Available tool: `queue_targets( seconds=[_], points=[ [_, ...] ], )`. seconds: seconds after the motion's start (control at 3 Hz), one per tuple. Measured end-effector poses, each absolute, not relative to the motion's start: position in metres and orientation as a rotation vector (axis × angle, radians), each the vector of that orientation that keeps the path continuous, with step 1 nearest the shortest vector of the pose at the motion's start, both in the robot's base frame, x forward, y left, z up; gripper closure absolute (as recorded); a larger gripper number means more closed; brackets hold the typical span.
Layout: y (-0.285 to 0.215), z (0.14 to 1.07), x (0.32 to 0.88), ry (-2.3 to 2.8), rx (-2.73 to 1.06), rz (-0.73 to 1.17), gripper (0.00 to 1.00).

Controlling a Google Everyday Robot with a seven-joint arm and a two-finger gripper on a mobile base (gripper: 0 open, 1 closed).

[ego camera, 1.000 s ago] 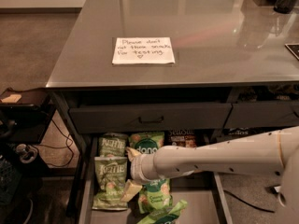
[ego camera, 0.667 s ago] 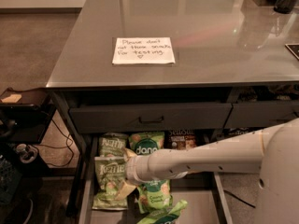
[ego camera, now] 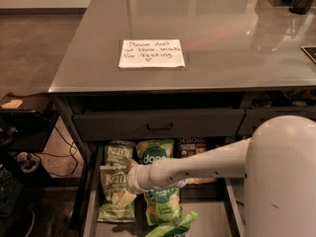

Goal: Pick green jalapeno chip bag from middle drawer and place on counter

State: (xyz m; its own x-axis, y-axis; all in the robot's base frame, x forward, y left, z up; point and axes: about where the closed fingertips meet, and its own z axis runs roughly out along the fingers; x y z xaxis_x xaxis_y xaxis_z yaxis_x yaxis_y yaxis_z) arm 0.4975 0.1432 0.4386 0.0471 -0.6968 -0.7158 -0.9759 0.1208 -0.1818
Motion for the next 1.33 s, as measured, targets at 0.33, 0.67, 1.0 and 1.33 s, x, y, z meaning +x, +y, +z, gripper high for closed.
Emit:
queue_targets(
  seconds=[0.33, 0.67, 1.0, 1.33],
  points=[
    [0.144, 0.419, 0.508, 1.745, -1.643, 0.526, 0.0],
    [0.14, 0.401, 0.517, 1.766, -1.667, 0.532, 0.0],
    [0.14, 0.383, 0.518, 1.781, -1.697, 0.557, 0.19],
    [0.146, 0.379, 0.513, 1.778, -1.72, 0.585, 0.41]
  ],
)
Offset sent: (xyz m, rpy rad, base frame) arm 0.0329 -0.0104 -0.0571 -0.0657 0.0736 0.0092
